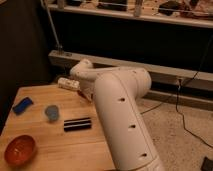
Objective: Drag the pepper across the table
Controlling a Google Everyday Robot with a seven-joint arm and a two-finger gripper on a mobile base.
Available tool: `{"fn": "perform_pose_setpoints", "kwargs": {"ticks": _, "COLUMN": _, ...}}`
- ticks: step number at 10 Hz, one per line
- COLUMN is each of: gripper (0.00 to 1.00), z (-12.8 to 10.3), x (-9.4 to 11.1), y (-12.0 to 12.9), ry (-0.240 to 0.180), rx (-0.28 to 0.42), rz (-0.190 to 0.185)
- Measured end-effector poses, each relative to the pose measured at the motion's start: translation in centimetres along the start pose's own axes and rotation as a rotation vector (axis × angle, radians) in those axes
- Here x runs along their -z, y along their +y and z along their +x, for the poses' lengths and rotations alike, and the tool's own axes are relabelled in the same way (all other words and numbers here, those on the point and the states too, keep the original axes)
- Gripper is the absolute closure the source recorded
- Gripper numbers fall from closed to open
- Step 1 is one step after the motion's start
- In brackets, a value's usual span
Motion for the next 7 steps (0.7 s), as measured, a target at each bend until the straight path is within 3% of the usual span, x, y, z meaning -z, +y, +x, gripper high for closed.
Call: {"fn": "perform_pose_setpoints", "kwargs": {"ticks": 7, "gripper": 0.74, "z": 1.6, "x": -0.4, "y": -1.8, "ry": 0.014, "rx": -0.039, "rz": 0.009}}
